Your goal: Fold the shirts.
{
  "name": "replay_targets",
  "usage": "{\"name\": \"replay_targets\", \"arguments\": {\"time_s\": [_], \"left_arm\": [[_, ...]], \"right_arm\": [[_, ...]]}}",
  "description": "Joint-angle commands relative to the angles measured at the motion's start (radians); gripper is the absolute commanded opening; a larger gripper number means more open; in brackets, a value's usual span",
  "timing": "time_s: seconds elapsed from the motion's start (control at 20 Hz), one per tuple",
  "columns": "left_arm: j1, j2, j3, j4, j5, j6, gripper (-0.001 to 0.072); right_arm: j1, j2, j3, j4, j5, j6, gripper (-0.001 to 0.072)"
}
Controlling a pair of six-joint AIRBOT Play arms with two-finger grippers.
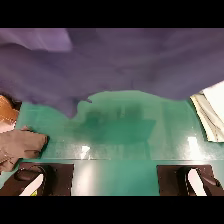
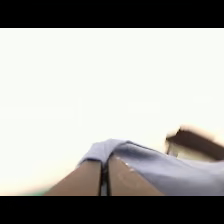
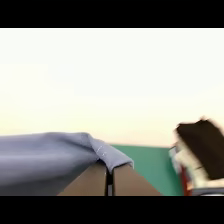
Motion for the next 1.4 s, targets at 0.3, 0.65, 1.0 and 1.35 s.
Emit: {"name": "replay_targets", "arguments": {"time_s": [0.3,0.65,1.0,1.35], "left_arm": [[0.001,-0.059,-0.408,0.044,0.023,-0.001,0.0026],[0.001,-0.458,-0.647,0.097,-0.098,0.008,0.0026],[0.001,-0.783,-0.624,0.093,0.195,0.037,0.0026],[0.001,-0.787,-0.497,0.098,0.171,0.169,0.0026]], "right_arm": [[-0.132,-0.288,0.135,0.101,0.325,0.029,0.0012],[0.226,-0.602,-0.212,-0.134,0.367,0.089,0.0012],[0.296,-0.983,-0.056,-0.138,0.205,0.089,0.0012],[0.294,-1.066,0.167,-0.142,0.238,0.086,0.0012]]}}
